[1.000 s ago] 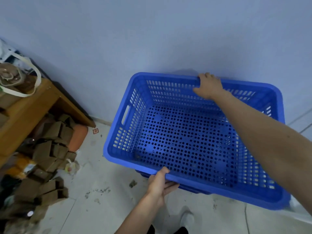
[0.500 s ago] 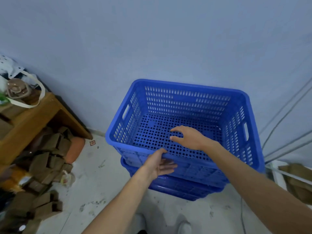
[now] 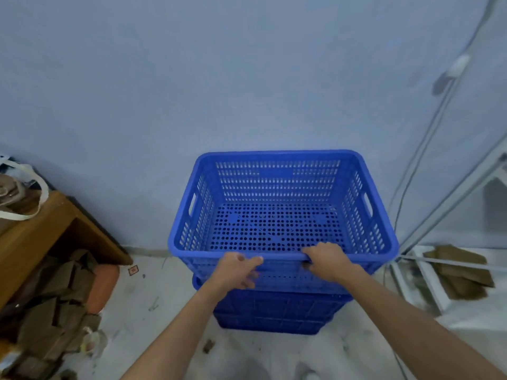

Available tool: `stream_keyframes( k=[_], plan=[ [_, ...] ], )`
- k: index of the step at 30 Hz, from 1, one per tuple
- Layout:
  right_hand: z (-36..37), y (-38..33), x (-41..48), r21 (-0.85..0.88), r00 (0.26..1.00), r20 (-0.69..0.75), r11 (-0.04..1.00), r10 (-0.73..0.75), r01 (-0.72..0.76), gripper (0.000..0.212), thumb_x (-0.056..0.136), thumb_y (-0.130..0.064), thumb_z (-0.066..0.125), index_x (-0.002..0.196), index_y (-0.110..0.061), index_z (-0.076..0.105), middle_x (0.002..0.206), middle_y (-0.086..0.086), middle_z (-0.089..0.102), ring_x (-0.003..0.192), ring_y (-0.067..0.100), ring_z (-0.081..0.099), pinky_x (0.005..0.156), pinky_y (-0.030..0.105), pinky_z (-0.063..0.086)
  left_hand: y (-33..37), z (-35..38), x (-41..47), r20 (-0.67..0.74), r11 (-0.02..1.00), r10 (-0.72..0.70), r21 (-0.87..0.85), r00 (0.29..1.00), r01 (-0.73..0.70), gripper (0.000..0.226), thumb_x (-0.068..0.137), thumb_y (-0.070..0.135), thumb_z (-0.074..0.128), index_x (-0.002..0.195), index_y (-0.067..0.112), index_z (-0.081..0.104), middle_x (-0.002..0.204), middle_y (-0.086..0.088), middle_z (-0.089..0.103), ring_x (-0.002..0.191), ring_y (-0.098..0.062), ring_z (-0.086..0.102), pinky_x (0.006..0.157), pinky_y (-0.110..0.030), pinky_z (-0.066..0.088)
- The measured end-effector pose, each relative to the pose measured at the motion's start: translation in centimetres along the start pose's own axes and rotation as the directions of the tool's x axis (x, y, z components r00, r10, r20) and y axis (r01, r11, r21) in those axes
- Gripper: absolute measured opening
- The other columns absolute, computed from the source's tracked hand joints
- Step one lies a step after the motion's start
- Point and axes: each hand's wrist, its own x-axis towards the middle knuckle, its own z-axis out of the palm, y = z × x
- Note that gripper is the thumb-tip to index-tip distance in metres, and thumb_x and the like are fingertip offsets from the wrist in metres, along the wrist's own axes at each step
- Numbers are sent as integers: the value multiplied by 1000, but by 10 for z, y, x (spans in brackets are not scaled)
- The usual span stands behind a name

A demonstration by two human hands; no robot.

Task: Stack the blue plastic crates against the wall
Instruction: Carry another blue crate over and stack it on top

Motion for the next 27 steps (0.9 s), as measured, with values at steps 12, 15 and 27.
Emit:
stream_keyframes(
  k=[12,15,27],
  plan=[
    [-11,-1,0,196,981,-63,966,185,-169,18,98,-37,56,103,-23,68,83,4,67,74,24,61,68,41,52,-20,-95,59,178,110,452,961,874,-252,24,95,16,51,118,9,53,104,-12,66,89,-33,67,72,-43,51],
    [-7,-7,-2,189,979,-95,969,179,-159,18,99,-38,55,102,-24,66,78,1,63,69,22,58,65,39,48,-19,-100,64,221,63,455,958,862,-279,23,95,16,50,117,11,52,104,-11,66,88,-32,67,74,-43,53],
    [16,-16,-8,151,976,-149,979,158,-136,20,99,-43,51,93,-27,60,69,-2,57,61,19,52,70,39,47,-44,-99,51,188,152,450,947,873,-283,19,95,16,52,112,10,54,103,-11,66,88,-33,67,73,-43,51]
  ],
)
